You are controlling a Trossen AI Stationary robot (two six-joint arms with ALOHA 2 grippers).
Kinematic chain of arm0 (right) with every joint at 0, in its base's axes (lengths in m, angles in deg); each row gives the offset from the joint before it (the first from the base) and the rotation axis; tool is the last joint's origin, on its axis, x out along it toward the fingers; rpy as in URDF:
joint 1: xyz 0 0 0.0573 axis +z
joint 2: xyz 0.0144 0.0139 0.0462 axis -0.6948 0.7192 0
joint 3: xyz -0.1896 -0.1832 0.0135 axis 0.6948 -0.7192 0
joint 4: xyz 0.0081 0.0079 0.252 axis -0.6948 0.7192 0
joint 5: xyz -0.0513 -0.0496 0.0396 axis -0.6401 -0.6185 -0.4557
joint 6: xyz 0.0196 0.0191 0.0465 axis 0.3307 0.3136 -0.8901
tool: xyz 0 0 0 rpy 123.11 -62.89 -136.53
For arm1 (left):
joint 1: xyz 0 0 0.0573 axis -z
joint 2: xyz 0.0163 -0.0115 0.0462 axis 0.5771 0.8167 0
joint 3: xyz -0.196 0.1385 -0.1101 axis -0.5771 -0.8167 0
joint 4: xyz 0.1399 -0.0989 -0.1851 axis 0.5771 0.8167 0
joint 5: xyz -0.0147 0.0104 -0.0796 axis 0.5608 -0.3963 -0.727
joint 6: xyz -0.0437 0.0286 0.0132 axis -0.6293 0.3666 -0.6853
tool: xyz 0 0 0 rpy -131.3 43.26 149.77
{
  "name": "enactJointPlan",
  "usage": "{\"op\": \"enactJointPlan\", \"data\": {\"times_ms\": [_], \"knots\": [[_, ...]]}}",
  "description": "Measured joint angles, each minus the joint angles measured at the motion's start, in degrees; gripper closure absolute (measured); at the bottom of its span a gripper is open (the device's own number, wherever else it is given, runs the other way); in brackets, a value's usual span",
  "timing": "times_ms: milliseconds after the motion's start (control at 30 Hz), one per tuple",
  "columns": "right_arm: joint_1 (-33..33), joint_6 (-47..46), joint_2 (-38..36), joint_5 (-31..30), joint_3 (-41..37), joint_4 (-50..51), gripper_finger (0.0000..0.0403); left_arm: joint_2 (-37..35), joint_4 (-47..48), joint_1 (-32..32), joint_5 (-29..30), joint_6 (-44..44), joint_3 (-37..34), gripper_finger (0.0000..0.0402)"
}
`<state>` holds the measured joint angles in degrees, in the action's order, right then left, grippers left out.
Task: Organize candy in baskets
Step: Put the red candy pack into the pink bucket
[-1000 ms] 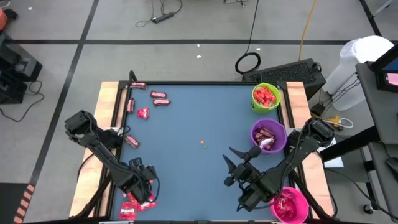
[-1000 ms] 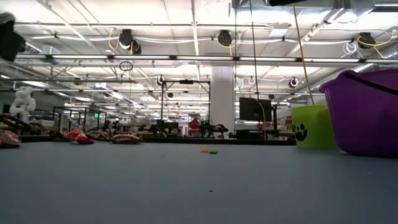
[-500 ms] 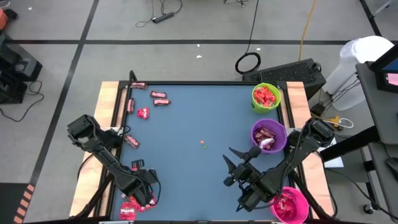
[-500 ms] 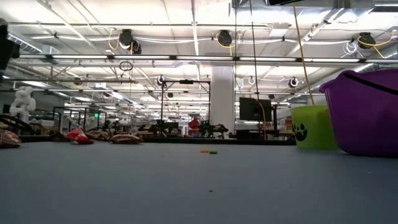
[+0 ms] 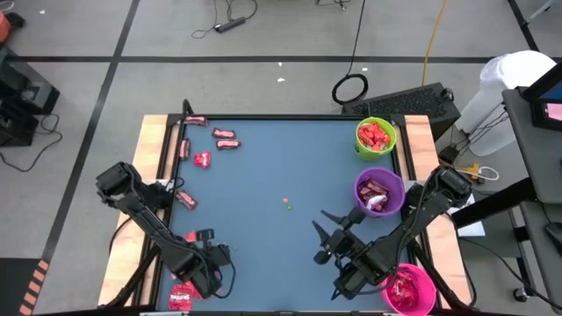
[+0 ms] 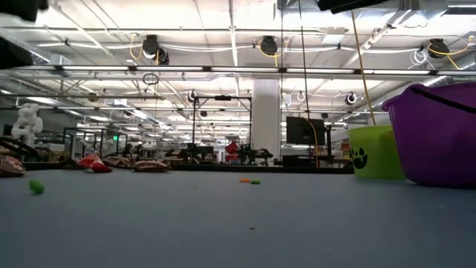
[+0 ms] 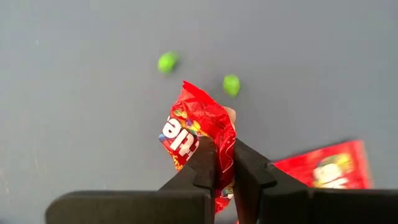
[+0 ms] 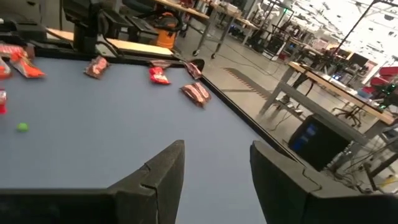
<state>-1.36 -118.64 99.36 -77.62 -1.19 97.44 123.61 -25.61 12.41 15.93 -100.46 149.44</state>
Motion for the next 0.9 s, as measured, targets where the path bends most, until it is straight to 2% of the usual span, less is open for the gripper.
{"op": "enactJointPlan", "data": {"times_ms": [200,367,500,600,767,900], "knots": [[0.0,4.5,0.0,0.7,0.0,-4.4,0.0231,-0.1,-0.1,-0.5,4.8,3.8,4.8,0.0374],[-0.4,7.9,0.0,9.1,0.0,-6.8,0.0204,-0.1,-4.0,-0.8,9.6,8.5,6.1,0.0373],[-0.7,16.0,2.1,15.2,0.0,-12.0,0.0171,-0.1,-11.4,-2.7,10.8,15.2,6.1,0.0372],[-1.1,23.8,4.3,18.2,0.0,-17.6,0.0161,-0.1,-18.6,-4.6,11.3,21.9,6.0,0.0372],[-2.3,34.7,8.2,23.0,0.0,-26.7,0.0166,-0.1,-28.9,-7.0,11.3,32.3,6.0,0.0371],[-3.3,43.9,9.9,27.5,0.0,-35.8,0.018,0.0,-32.9,-8.5,10.9,37.6,6.0,0.0371]]}}
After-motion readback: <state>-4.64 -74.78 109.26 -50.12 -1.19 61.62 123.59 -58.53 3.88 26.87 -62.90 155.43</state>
